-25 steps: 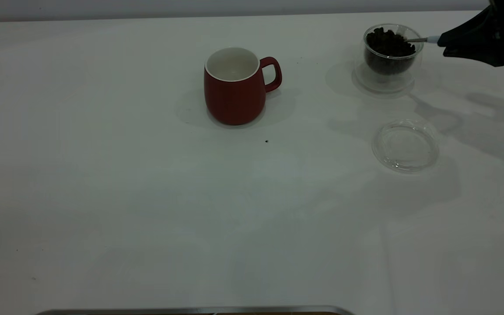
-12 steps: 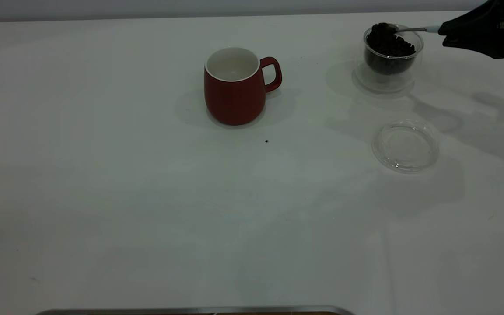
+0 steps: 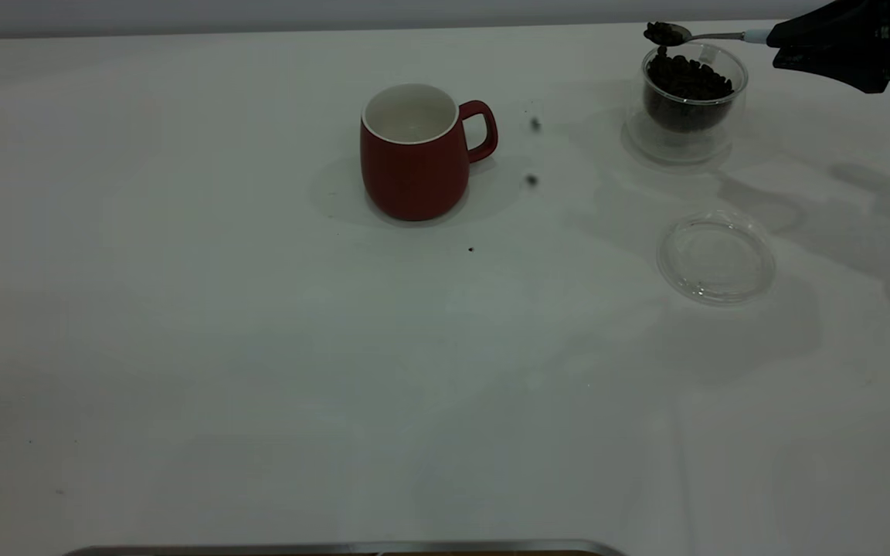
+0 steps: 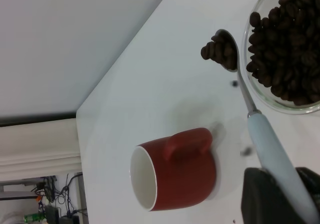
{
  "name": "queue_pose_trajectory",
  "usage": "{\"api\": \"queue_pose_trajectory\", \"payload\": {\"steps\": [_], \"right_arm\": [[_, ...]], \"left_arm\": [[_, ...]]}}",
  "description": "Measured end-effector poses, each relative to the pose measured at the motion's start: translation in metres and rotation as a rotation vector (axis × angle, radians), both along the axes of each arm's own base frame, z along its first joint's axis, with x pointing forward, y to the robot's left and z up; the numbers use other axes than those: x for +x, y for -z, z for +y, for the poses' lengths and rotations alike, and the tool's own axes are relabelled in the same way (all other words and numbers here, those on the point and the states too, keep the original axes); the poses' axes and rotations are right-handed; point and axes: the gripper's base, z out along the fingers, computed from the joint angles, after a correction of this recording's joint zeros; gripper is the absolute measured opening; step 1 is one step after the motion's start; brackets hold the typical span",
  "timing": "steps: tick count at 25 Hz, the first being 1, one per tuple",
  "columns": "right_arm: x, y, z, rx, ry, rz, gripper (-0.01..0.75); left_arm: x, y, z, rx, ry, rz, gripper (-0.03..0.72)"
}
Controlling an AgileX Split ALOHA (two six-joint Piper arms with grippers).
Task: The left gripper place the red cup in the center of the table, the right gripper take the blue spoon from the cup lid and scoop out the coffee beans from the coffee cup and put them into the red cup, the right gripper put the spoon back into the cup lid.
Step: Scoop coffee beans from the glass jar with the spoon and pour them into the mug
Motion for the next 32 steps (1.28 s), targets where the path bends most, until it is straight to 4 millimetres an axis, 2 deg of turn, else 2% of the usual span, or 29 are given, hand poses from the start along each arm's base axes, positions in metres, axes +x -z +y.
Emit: {"api": "queue_pose_trajectory", "payload": {"steps": [12, 16, 27, 32], "right_arm": [[-0.002, -0.009, 0.007, 0.104, -0.057, -0.051, 0.113], [-0.002, -0.011, 0.017, 0.124, -0.093, -0.061, 0.113], [-0.008, -0.018, 0.075, 0.194, -0.267, -0.075, 0.113], [-0.015, -0.017, 0.107, 0.183, -0.35, -0.061, 0.113]], "left_arm": [[0.0, 0.0, 0.0, 0.0, 0.0, 0.0, 0.532], [0.0, 0.0, 0.0, 0.0, 0.0, 0.0, 0.532], [0.0, 0.0, 0.0, 0.0, 0.0, 0.0, 0.532], [0.0, 0.0, 0.0, 0.0, 0.0, 0.0, 0.532]]}}
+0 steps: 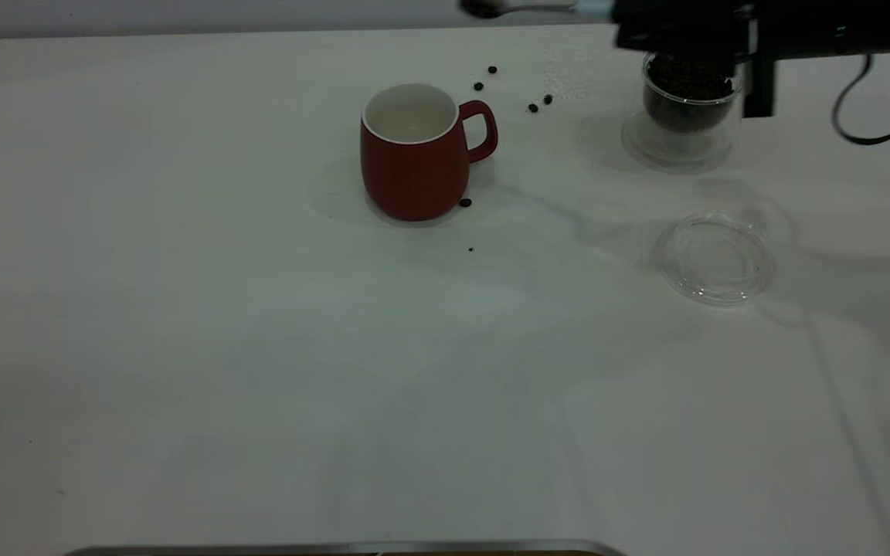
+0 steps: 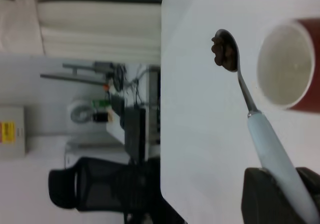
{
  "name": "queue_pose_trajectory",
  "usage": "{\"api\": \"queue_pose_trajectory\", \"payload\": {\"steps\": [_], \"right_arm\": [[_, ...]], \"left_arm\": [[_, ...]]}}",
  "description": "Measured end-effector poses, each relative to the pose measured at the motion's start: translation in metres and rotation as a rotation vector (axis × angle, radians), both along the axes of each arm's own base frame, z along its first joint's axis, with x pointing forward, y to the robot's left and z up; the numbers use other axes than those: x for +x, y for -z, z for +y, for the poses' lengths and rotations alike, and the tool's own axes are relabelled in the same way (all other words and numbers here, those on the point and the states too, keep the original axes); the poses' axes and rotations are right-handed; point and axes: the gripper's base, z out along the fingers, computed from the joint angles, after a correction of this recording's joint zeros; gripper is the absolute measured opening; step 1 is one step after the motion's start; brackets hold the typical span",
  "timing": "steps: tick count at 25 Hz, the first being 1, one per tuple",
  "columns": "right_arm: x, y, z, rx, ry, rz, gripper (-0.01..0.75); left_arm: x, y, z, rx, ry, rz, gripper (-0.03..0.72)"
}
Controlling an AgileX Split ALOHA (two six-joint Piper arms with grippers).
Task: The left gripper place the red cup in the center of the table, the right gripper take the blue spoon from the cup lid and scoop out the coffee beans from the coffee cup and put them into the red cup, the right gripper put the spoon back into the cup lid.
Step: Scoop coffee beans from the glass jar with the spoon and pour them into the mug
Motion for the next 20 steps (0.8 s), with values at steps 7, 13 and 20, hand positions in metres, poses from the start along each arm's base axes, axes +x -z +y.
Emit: {"api": "queue_pose_trajectory", "payload": {"steps": [7, 13, 20], "right_arm": [[-0.003, 0.005, 0.037, -0.11, -0.063, -0.016, 0.113], [0.003, 0.006, 0.051, -0.215, -0.069, -0.077, 0.113], [0.007, 0.012, 0.049, -0.368, -0.117, -0.239, 0.113]], "left_arm": [[0.0, 0.0, 0.0, 0.0, 0.0, 0.0, 0.532], [0.0, 0.0, 0.0, 0.0, 0.0, 0.0, 0.532], [0.0, 0.0, 0.0, 0.0, 0.0, 0.0, 0.532]]}}
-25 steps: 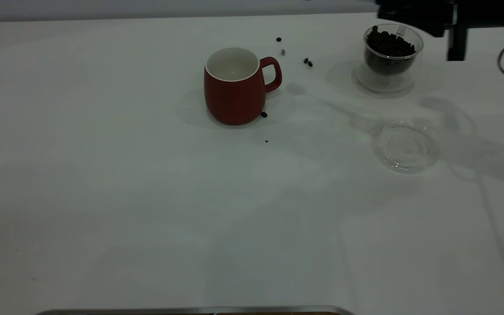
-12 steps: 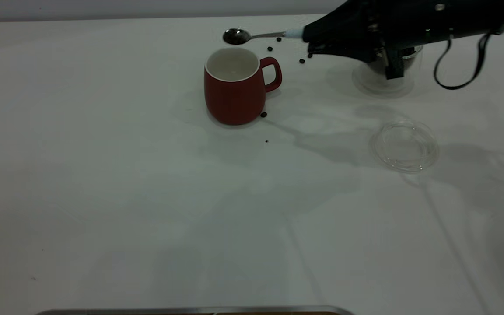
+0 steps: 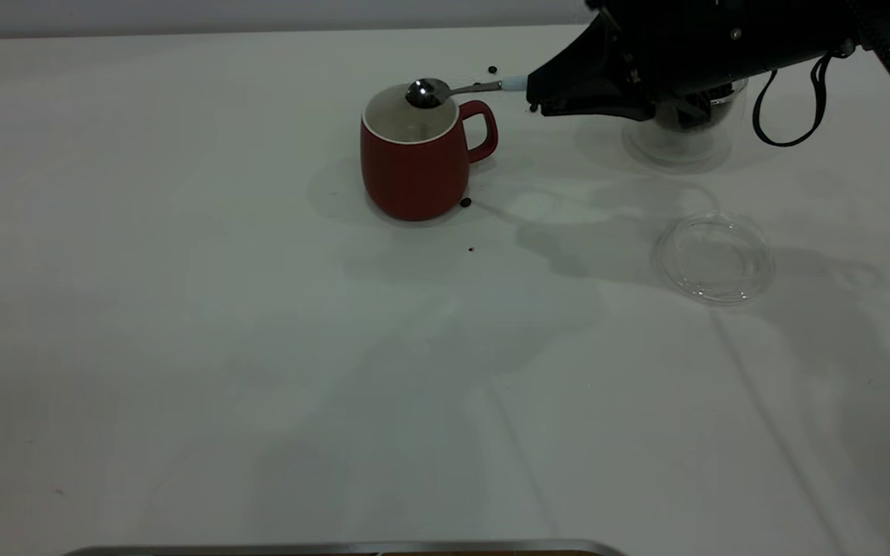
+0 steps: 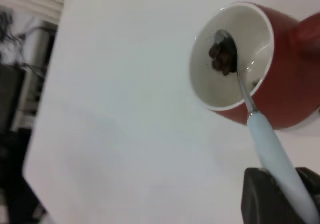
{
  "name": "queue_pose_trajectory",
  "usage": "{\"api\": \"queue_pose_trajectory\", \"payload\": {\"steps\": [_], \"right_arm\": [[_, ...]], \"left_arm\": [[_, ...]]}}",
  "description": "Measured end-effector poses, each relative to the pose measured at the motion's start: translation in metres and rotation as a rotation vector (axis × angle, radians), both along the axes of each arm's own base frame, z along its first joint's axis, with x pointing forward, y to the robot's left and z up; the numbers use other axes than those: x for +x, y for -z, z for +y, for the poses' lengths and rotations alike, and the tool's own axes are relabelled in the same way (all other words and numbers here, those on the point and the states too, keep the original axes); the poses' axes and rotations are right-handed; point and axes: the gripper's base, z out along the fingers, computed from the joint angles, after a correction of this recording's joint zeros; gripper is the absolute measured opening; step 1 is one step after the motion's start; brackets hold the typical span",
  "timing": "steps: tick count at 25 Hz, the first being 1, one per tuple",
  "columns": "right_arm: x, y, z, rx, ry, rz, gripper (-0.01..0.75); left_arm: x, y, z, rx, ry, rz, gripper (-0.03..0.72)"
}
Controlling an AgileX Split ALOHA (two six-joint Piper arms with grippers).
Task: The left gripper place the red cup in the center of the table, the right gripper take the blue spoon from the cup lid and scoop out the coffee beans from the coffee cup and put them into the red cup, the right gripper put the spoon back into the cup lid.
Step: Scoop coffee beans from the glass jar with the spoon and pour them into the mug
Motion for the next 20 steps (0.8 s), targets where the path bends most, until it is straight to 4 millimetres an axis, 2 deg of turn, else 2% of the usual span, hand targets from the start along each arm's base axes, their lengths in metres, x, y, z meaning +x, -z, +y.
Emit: {"api": "queue_pose_trajectory", "payload": {"steps": [6, 11, 14, 20], "right_arm": [[0.0002, 0.0003, -0.0003, -0.104, -0.174, -0.246, 0.113], [0.0004, 0.0005, -0.0005, -0.15, -0.249, -0.352, 0.113], [0.0007, 0.0011, -0.0011, -0.154, -0.236, -0.337, 0.113], [0.0024, -0.0065, -0.0018, -0.08, -0.079, -0.152, 0.113]], "left_arm": [[0.0, 0.0, 0.0, 0.0, 0.0, 0.0, 0.532], [0.0, 0.0, 0.0, 0.0, 0.0, 0.0, 0.532], [0.0, 0.0, 0.0, 0.0, 0.0, 0.0, 0.532], [0.0, 0.0, 0.0, 0.0, 0.0, 0.0, 0.532]]}}
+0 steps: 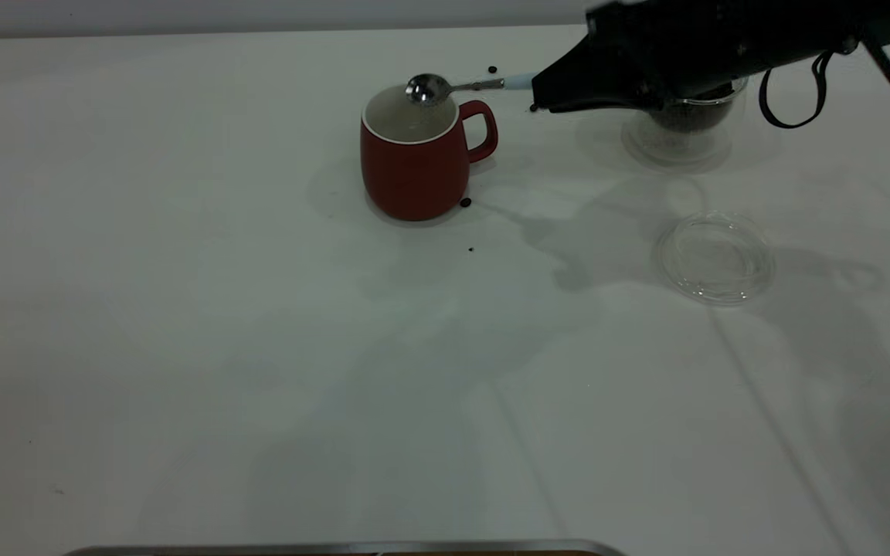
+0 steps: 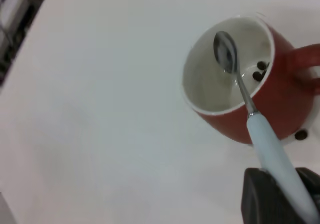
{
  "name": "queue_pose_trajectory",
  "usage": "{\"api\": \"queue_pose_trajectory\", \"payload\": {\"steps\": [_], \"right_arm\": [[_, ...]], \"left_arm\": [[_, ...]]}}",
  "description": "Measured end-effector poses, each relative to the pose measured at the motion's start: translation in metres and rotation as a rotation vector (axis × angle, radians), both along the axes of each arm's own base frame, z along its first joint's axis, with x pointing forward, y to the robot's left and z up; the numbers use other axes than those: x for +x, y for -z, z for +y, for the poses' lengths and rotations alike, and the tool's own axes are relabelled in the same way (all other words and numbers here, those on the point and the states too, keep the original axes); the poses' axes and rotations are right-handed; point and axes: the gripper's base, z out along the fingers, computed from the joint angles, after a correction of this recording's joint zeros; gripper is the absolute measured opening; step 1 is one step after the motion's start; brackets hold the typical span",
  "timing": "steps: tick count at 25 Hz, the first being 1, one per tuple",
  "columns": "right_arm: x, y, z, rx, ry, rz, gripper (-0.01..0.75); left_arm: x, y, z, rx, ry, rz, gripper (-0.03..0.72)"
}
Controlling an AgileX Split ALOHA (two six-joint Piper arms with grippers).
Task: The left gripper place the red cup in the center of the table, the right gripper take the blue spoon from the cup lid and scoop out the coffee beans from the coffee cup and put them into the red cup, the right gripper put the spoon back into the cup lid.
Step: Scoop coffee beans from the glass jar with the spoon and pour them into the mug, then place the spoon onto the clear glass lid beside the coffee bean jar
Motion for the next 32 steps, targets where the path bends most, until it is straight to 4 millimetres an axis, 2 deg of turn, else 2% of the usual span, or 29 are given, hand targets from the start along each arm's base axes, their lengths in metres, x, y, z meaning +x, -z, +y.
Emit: {"api": "queue_pose_trajectory", "payload": {"steps": [5, 8, 10, 16, 26, 32], "right_arm": [[-0.004, -0.023, -0.008, 0.058, 0.186, 0.15, 0.113], [-0.013, -0.031, -0.024, 0.087, 0.262, 0.216, 0.113], [-0.021, -0.032, -0.042, 0.104, 0.314, 0.252, 0.113], [-0.058, -0.026, -0.088, 0.15, 0.43, 0.356, 0.113], [-0.111, 0.0, -0.135, 0.142, 0.574, 0.488, 0.113], [-0.117, 0.004, -0.149, 0.12, 0.619, 0.486, 0.113]], "left_arm": [[0.0, 0.0, 0.0, 0.0, 0.0, 0.0, 0.532], [0.0, 0.0, 0.0, 0.0, 0.0, 0.0, 0.532], [0.0, 0.0, 0.0, 0.0, 0.0, 0.0, 0.532], [0.0, 0.0, 0.0, 0.0, 0.0, 0.0, 0.532], [0.0, 0.0, 0.0, 0.0, 0.0, 0.0, 0.532], [0.0, 0.0, 0.0, 0.0, 0.0, 0.0, 0.532]]}}
